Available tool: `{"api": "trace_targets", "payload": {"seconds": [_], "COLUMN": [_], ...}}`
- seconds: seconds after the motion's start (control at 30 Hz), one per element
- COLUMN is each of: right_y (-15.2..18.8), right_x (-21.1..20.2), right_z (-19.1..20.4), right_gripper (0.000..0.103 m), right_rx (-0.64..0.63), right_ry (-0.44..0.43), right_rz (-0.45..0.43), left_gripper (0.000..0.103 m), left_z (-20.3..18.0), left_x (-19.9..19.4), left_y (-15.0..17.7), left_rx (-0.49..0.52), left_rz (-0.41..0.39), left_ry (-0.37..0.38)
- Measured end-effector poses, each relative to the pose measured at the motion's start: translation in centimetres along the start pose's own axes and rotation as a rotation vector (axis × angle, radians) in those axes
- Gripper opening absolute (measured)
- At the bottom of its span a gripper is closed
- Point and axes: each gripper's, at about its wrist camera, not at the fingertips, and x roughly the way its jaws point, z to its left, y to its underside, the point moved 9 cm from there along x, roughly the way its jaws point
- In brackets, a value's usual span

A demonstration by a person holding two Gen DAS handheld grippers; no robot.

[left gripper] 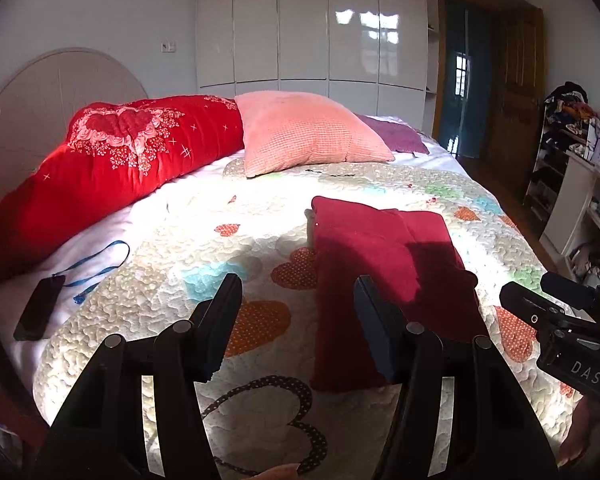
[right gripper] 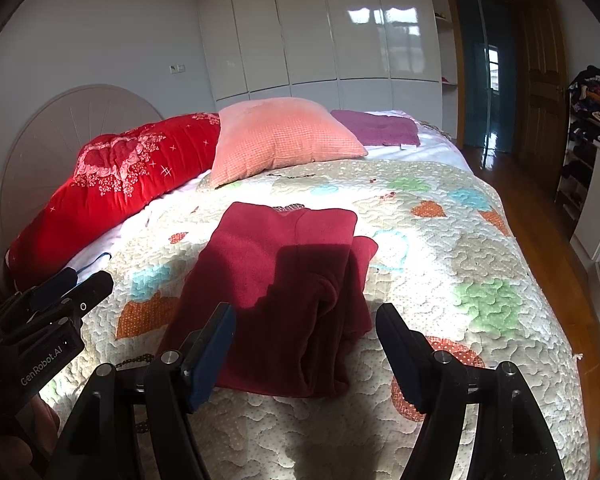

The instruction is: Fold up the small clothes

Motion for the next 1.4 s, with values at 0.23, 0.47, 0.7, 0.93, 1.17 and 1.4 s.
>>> {"api": "trace_targets", "payload": {"seconds": [0.23, 0.47, 0.7, 0.93, 1.17, 1.4], "right_y": [0.2, 0.2, 0.6, 0.7, 1.0, 1.1], "right_x": [0.3, 0.6, 1.0, 1.4, 1.7, 2.1], "right_z": [0.1, 0.1, 0.4, 0.5, 0.6, 0.3], "right_gripper": [0.071, 0.071, 0.071, 0.071, 0.071, 0.071], "right_rx": [-0.001, 0.004, 0.0, -0.002, -0.007, -0.003], "right_ry": [-0.005, -0.01, -0.015, -0.019, -0.021, -0.018], "right_rz": [0.008, 0.016, 0.025, 0.034, 0.047, 0.053], "left_gripper": [0.059, 0.059, 0.059, 0.059, 0.059, 0.059], "left_z": [-0.1, -0.3, 0.0, 0.1, 0.1, 0.7], "left_x": [0.0, 0.2, 0.5, 0.8, 1.1, 1.7], "left_y": [0.0, 0.2, 0.4, 0.5, 0.7, 0.8], "left_rx": [0.003, 0.012, 0.006, 0.005, 0.012, -0.006], "left_rz": [0.001, 0.003, 0.008, 0.015, 0.012, 0.004], "left_ry": [-0.004, -0.017, -0.018, -0.017, -0.029, -0.028]}}
